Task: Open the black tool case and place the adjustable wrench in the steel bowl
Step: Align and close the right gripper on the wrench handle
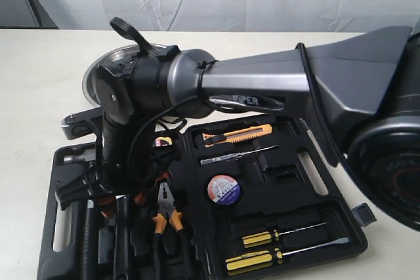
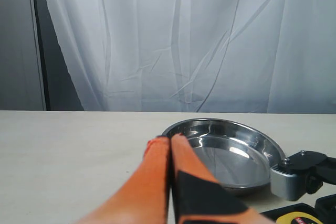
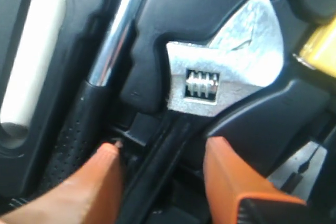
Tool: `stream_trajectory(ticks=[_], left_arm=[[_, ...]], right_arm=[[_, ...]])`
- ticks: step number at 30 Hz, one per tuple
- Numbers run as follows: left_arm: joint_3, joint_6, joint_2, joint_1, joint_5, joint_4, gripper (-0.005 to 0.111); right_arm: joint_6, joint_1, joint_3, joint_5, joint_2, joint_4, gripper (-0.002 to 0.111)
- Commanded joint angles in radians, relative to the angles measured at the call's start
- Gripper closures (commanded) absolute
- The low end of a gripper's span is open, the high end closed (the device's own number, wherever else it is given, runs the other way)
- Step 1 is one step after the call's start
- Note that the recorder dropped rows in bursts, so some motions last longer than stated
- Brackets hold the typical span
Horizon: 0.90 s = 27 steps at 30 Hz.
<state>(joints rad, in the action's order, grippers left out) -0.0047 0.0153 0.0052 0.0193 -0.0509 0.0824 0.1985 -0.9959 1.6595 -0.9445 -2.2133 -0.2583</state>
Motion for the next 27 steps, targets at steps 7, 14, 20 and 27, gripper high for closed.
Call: stream_trajectory(ticks=[7, 14, 20, 27], left_arm=[[0.005, 0.001, -0.005, -0.011, 0.001, 0.001, 0.107], [0.005, 0.001, -0.005, -0.011, 0.001, 0.001, 0.107], [0.005, 0.001, -0.005, -0.011, 0.001, 0.001, 0.107], [0.005, 0.001, -0.005, -0.011, 0.001, 0.001, 0.107]], right_arm=[[0.007, -0.004, 0.004, -0.074, -0.059, 0.029, 0.071], [0.005, -0.008, 0.035, -0.096, -0.006, 0.023, 0.071], [0.005, -0.021, 0.035, -0.107, 0.013, 0.007, 0.071], [0.007, -0.041, 0.035, -0.05, -0.001, 0.032, 0.071]])
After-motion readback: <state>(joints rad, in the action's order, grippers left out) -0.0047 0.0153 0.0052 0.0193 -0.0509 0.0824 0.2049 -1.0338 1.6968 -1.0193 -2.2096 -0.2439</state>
